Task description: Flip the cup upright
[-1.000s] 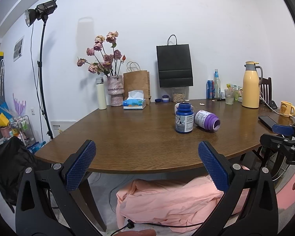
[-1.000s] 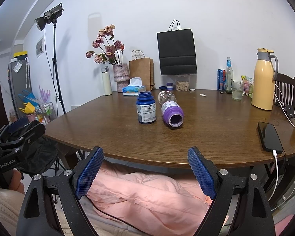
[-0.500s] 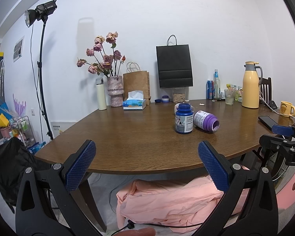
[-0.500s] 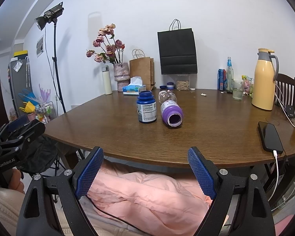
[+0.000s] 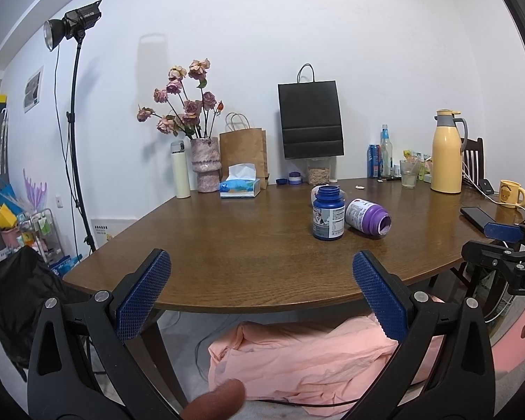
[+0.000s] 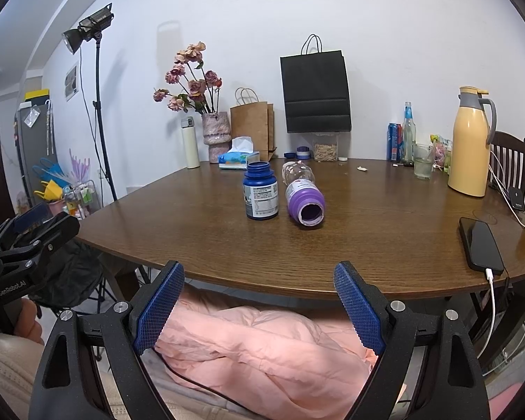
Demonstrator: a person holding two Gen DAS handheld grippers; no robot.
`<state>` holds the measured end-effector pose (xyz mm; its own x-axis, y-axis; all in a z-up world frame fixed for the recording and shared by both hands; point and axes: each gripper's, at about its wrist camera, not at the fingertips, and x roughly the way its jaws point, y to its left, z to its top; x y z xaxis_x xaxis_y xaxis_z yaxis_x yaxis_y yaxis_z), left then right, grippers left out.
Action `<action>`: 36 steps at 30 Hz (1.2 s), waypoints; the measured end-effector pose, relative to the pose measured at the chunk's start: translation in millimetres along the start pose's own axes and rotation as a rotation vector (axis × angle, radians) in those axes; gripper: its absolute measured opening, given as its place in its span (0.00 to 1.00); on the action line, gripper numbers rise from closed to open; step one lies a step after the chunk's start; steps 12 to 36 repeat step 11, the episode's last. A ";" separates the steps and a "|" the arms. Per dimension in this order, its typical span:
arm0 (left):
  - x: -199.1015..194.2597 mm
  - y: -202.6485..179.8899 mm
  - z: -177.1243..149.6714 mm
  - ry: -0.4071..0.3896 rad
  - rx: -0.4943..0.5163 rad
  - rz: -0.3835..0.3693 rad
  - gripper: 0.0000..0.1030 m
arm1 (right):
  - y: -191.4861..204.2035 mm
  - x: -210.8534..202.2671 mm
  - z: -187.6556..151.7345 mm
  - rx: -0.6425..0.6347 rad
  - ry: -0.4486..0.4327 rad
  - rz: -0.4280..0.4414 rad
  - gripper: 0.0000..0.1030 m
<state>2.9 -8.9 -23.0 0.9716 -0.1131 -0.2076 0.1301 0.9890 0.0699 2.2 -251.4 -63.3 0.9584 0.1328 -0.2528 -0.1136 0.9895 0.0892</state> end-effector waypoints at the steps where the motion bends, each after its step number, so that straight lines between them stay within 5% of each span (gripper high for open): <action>1: 0.2 0.5 0.1 -0.001 0.001 0.001 1.00 | 0.3 -0.3 0.2 0.000 0.000 0.000 0.89; 36: 0.2 4.4 5.5 0.000 0.003 -0.002 1.00 | -1.3 0.2 0.8 0.000 0.005 0.003 0.89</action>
